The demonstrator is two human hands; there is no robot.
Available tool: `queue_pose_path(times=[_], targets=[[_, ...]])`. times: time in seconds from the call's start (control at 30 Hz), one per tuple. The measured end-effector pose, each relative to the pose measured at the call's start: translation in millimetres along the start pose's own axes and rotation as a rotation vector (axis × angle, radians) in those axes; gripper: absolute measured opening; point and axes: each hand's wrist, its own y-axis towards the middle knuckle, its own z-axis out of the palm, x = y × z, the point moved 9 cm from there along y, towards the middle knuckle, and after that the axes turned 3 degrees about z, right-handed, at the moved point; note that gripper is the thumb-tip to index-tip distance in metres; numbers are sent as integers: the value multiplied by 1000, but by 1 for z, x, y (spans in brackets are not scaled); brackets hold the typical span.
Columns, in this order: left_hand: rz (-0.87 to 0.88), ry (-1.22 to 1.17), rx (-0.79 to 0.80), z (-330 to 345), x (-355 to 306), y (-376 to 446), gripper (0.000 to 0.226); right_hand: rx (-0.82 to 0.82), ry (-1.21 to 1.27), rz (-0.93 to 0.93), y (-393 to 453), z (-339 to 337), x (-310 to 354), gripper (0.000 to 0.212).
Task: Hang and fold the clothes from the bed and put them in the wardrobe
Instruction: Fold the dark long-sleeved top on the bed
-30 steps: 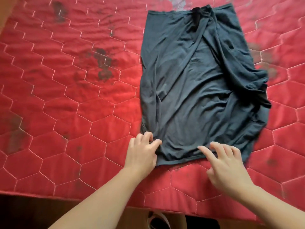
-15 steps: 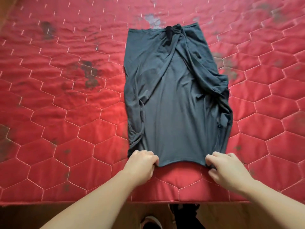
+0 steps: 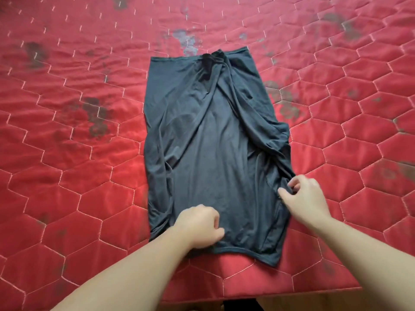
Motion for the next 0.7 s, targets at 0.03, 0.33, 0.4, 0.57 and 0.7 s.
queue_pose_path(times=[0.03, 0.33, 0.4, 0.57, 0.7], targets=[[-22, -91, -28, -7, -8, 14, 26, -10, 45, 52, 11, -1, -4, 28], [-193, -1080, -64, -32, -81, 121, 39, 27, 17, -245, 4, 11, 23, 29], [-313, -1300, -71, -25, -84, 129, 51, 67, -179, -429, -14, 17, 34, 26], [-433, -1499, -169, -17, -72, 139, 14, 223, -336, -568, -26, 32, 25, 19], [-347, -1680, -161, -31, -70, 150, 12, 245, -316, -461, -14, 31, 10, 30]])
